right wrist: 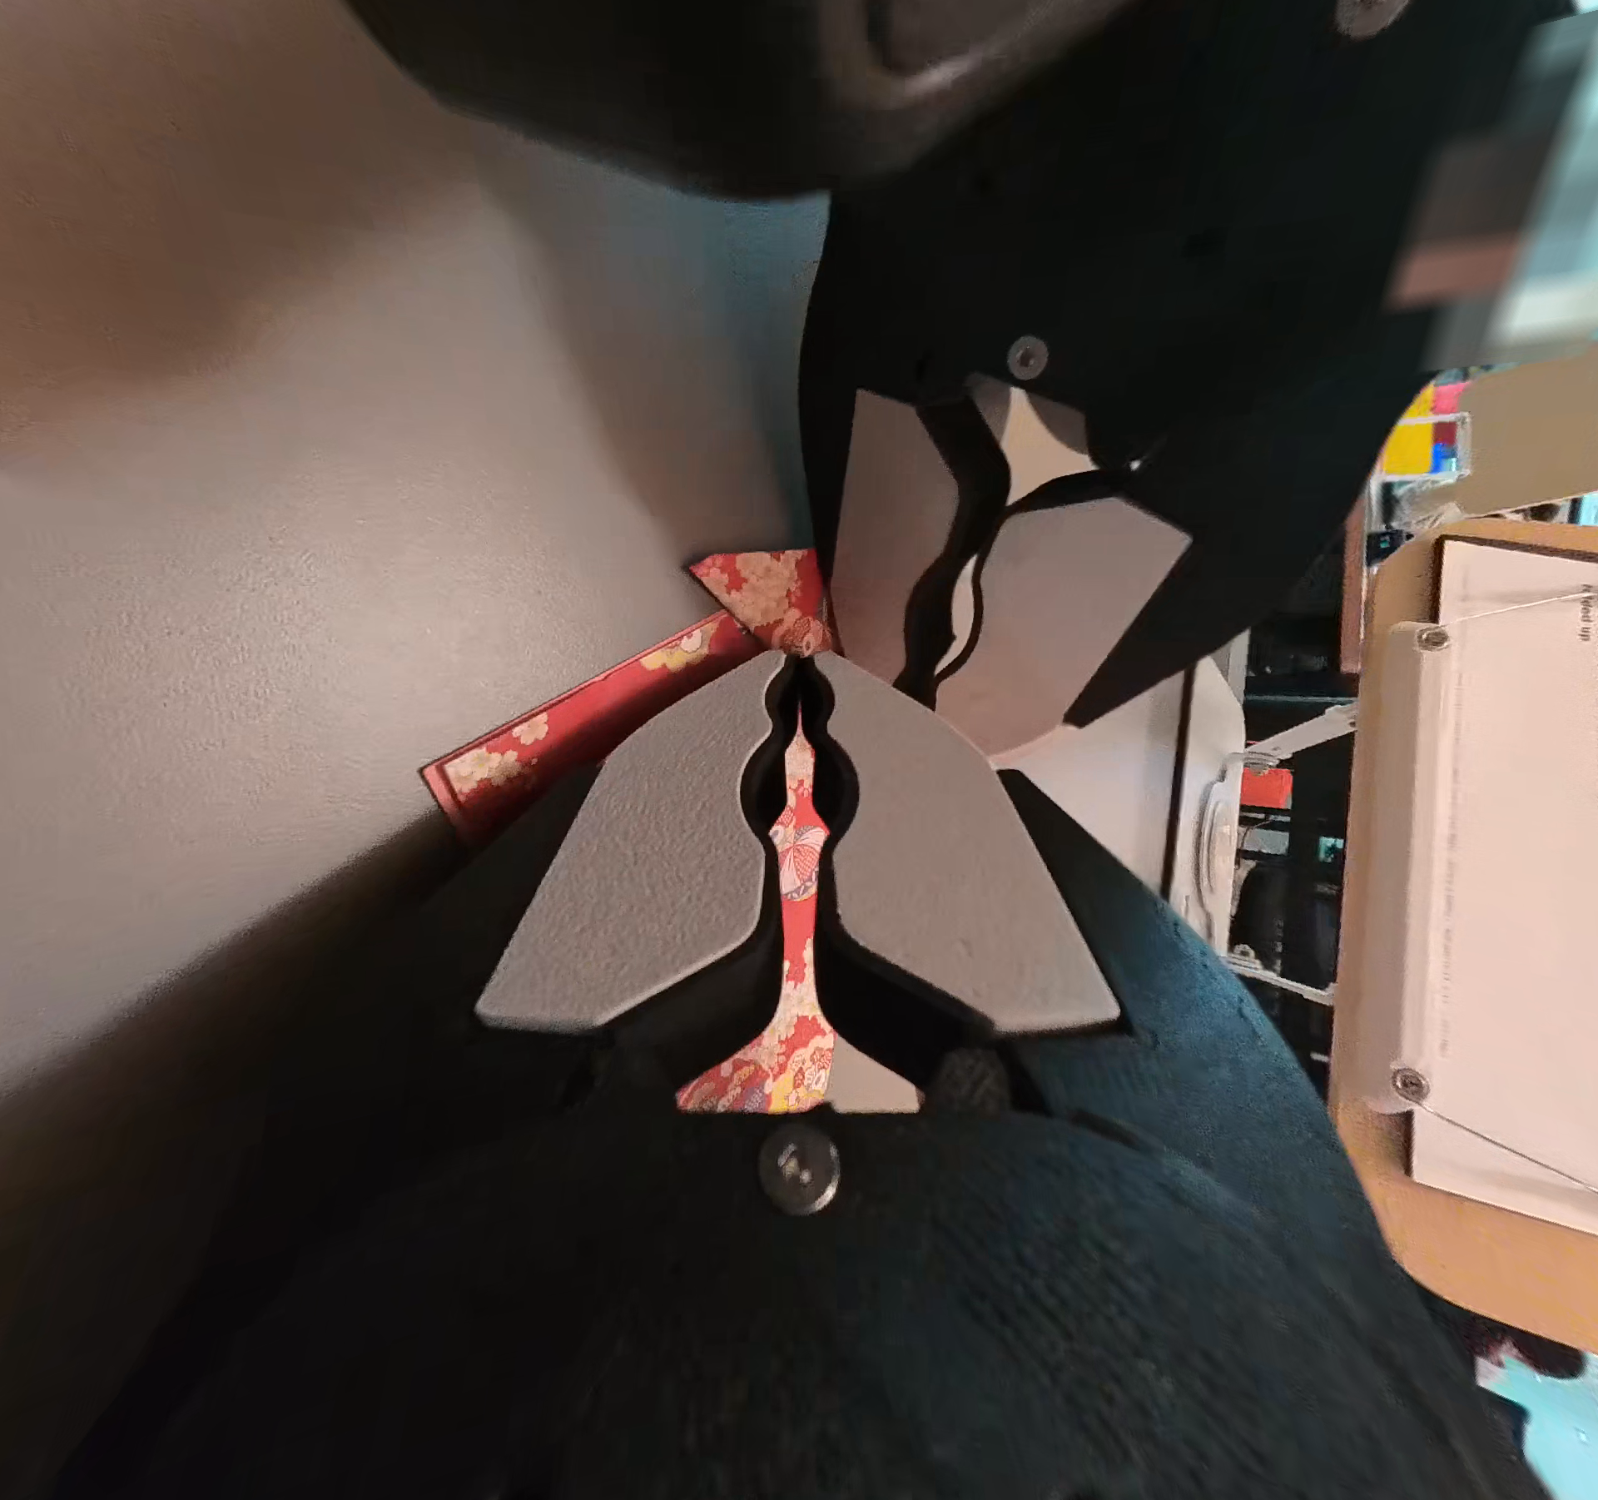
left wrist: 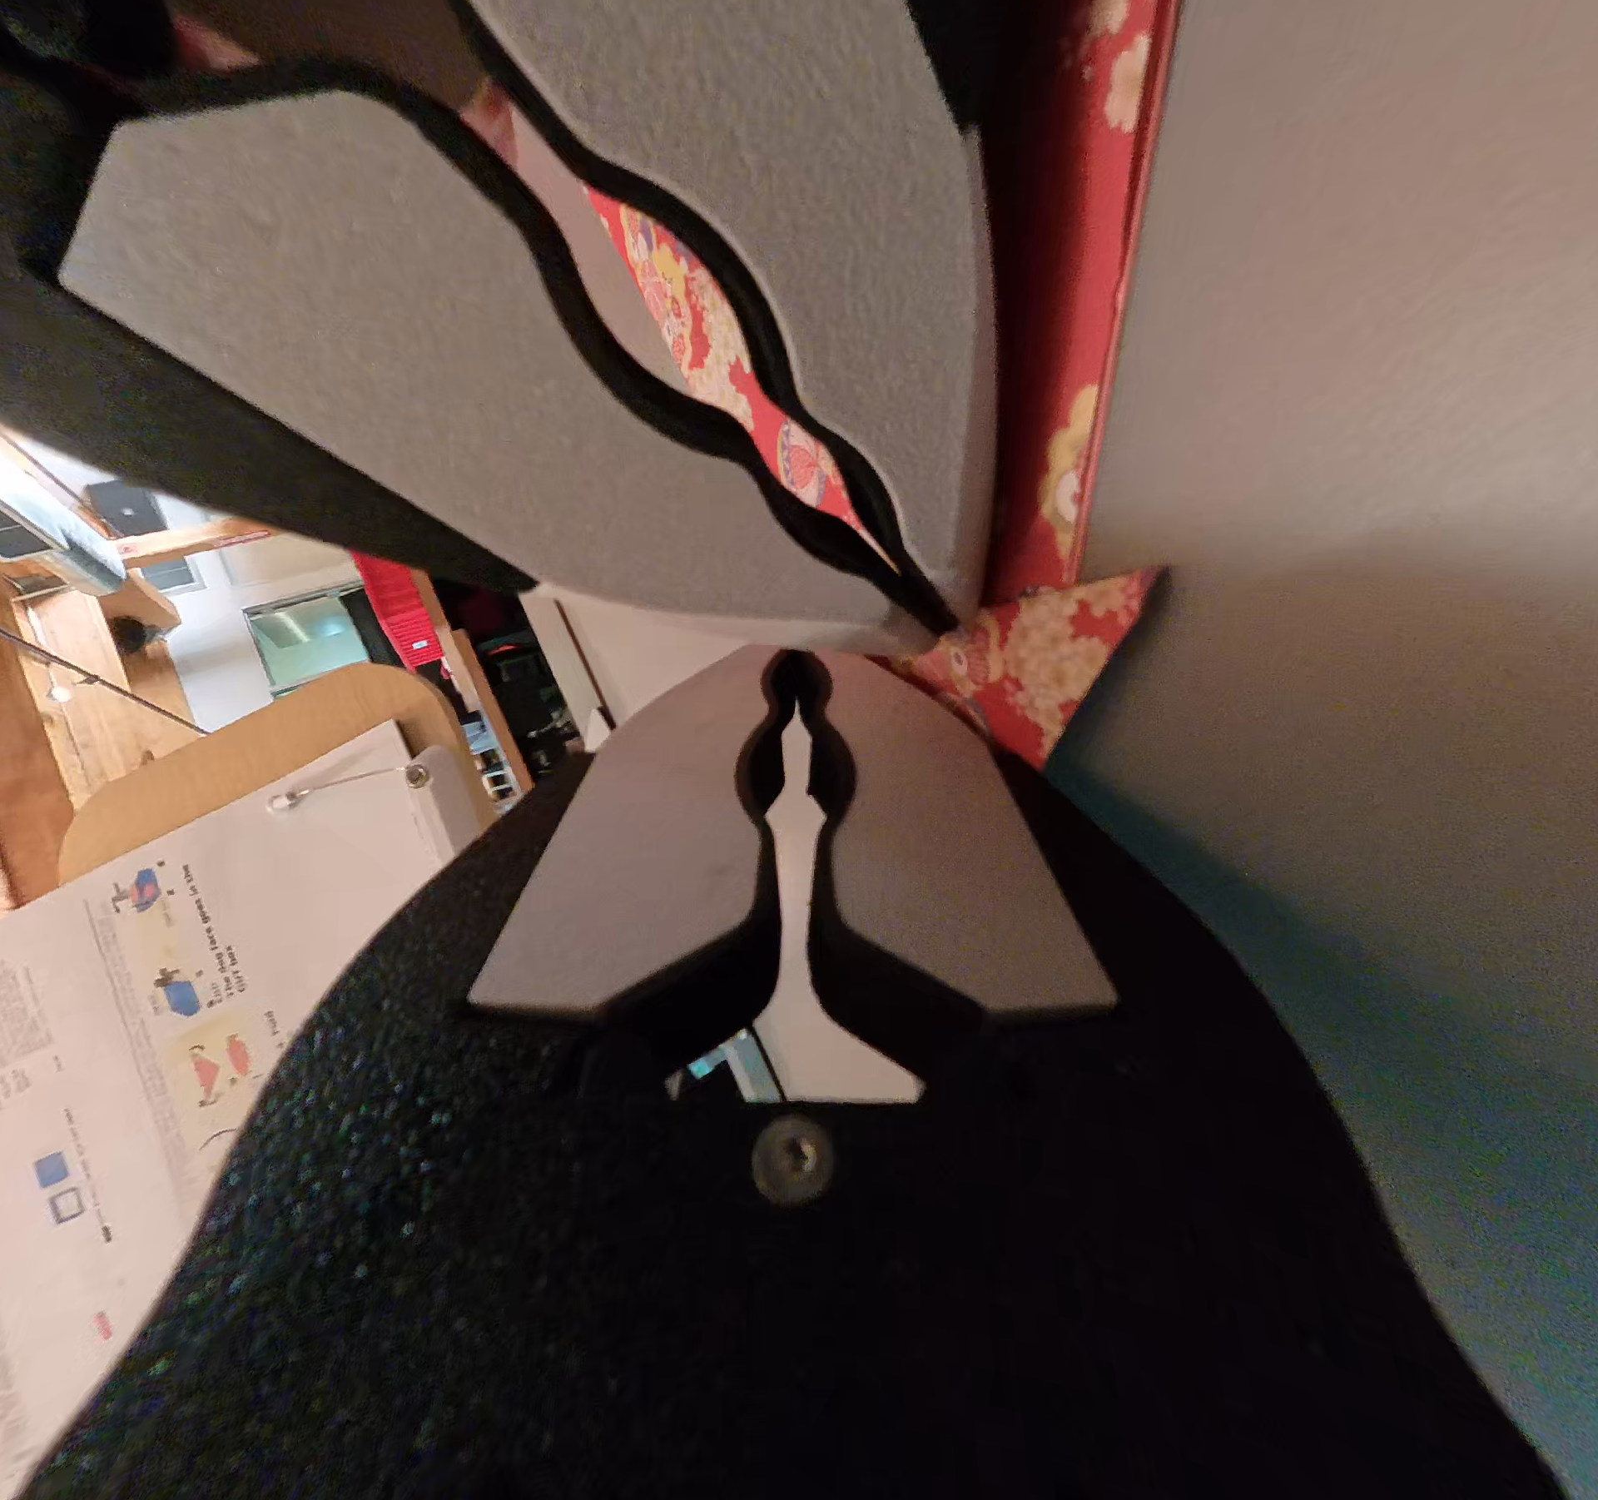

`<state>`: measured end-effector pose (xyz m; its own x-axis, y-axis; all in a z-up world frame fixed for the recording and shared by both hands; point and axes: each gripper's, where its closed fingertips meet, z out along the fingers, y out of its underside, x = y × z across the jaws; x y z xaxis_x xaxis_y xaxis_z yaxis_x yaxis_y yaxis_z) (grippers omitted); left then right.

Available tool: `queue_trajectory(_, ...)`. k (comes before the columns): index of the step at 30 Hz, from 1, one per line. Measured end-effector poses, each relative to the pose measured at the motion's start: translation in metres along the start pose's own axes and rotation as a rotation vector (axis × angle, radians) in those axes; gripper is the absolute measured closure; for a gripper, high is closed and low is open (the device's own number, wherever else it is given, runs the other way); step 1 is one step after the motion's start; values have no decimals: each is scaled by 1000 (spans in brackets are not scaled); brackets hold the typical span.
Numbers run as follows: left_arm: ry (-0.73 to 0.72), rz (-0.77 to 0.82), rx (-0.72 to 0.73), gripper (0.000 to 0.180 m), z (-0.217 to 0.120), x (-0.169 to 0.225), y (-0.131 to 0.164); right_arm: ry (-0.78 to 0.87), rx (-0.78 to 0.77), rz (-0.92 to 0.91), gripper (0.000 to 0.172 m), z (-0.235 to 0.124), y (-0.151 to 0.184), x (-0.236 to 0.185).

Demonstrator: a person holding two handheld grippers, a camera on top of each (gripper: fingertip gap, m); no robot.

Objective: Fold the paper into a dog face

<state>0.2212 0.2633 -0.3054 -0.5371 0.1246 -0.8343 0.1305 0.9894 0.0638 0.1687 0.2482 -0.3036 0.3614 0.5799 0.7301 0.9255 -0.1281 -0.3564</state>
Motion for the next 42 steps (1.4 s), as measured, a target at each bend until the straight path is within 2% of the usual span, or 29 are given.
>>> queue_trajectory(3,1,38,2,180,-4,2,-4,2,-1,11,171,0,0,0)
queue_trajectory(5,0,6,10,180,-9,5,-6,1,-1,13,171,0,0,0)
queue_trajectory(14,59,-355,66,180,-32,24,-7,1,-4,23,171,-1,1,0)
queue_trajectory(24,110,-380,61,180,-49,35,-11,16,-5,3,171,-1,0,1)
queue_trajectory(29,10,-492,64,180,-52,5,-4,11,-3,5,172,-1,0,1)
queue_trajectory(31,3,-447,35,180,-44,2,-2,11,-3,5,171,-1,0,1)
queue_trajectory(34,54,-320,-60,180,-28,16,6,23,-5,-3,171,-1,0,1)
queue_trajectory(38,-2,-133,-83,180,-28,18,1,21,-6,2,171,-1,0,1)
queue_trajectory(39,-6,-117,-94,180,-30,18,1,17,-6,8,171,-1,0,1)
queue_trajectory(42,65,-261,-32,180,-37,25,0,14,-8,13,171,0,1,1)
